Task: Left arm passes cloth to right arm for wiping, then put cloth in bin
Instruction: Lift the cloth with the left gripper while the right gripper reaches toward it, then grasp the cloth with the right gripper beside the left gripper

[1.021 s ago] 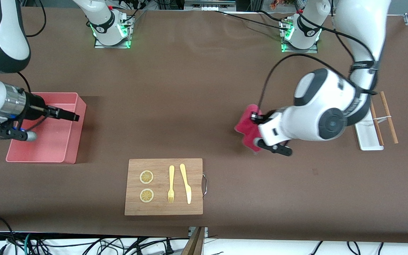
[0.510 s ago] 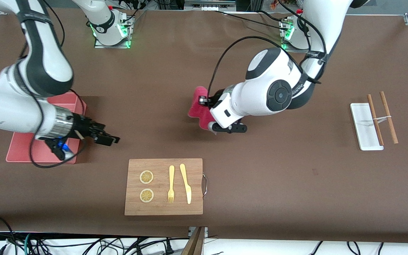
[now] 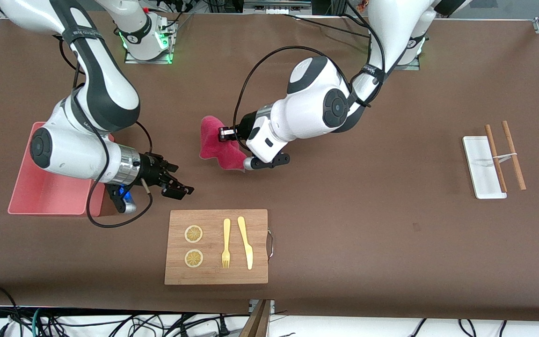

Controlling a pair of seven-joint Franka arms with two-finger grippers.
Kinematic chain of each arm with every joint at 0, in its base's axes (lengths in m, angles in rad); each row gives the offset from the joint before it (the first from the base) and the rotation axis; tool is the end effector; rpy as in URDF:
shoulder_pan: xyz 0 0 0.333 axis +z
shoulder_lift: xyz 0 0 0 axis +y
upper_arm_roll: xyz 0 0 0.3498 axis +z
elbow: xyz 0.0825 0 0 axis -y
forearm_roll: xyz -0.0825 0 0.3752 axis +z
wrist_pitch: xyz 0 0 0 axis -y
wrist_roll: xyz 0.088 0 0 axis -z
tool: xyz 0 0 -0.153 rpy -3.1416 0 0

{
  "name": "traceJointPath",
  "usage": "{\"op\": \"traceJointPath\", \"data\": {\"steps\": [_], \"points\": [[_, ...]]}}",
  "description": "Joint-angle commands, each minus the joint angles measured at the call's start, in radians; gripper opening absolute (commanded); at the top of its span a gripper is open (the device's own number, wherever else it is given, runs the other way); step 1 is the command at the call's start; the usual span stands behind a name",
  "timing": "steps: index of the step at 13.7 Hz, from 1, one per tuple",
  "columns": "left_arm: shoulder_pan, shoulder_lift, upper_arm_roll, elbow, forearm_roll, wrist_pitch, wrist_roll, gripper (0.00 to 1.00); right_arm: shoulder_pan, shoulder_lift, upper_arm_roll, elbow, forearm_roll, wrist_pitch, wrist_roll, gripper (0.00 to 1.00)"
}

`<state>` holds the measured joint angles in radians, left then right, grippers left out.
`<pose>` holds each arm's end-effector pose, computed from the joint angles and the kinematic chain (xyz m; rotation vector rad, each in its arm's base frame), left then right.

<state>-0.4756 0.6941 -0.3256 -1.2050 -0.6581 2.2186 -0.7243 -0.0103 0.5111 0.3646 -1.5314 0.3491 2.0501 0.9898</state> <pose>0.5835 -0.5522 0.4301 2.2904 0.4115 -0.3672 0.6642 0.2397 0.3787 -2.4785 1.1080 0.3841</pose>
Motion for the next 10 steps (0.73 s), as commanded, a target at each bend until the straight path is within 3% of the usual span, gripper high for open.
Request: {"op": "traceJointPath", "data": {"steps": [1, 3, 10], "points": [[-0.018, 0.030, 0.008, 0.035, -0.090, 0.067, -0.027, 0.00, -0.002, 0.012, 0.034, -0.018, 0.019, -0.001, 0.067, 1.00], [-0.021, 0.039, 0.008, 0.036, -0.167, 0.144, -0.047, 0.00, 0.000, 0.012, 0.051, -0.045, 0.019, -0.007, 0.101, 1.00], [-0.002, 0.041, 0.010, 0.053, -0.172, 0.138, -0.072, 0.00, -0.019, -0.025, 0.053, -0.043, 0.018, -0.165, 0.086, 1.00]]}}
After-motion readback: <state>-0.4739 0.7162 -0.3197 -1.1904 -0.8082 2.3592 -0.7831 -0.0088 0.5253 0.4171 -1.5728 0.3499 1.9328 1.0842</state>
